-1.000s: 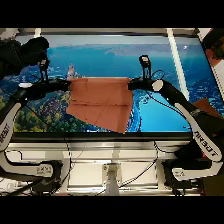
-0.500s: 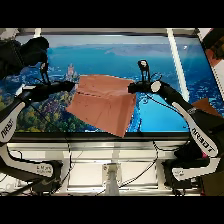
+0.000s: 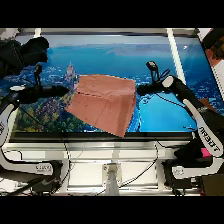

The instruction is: Fold the clothes and pants, and hang the long-sleeved shirts on hangers.

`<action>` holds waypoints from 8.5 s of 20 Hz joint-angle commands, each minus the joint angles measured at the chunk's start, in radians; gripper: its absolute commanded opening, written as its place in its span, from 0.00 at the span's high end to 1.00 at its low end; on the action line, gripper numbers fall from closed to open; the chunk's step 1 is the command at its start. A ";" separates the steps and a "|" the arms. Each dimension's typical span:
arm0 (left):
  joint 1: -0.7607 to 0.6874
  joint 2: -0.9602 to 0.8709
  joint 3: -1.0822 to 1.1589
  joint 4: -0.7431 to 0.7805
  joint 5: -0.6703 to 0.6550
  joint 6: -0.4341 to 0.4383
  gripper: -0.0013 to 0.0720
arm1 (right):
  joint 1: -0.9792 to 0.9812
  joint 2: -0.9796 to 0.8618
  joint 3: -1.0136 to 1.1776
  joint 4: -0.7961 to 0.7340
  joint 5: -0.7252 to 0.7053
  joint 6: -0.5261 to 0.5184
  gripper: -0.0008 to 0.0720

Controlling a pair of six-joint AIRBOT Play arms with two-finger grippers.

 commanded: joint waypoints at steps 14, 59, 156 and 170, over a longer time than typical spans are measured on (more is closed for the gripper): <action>-0.058 -0.048 0.000 0.391 -0.164 -0.212 0.27 | -0.057 0.005 0.002 0.006 0.177 -0.002 0.52; -0.142 -0.093 0.000 0.292 -0.347 -0.435 0.97 | -0.055 0.359 -0.713 0.358 0.205 0.279 0.24; -0.272 -0.008 0.074 -0.254 0.496 -0.416 0.63 | 0.019 -0.214 0.253 0.196 -0.191 0.183 0.28; -0.272 -0.008 0.074 -0.254 0.433 -0.415 0.63 | -0.119 -0.461 0.444 0.404 0.275 0.269 0.12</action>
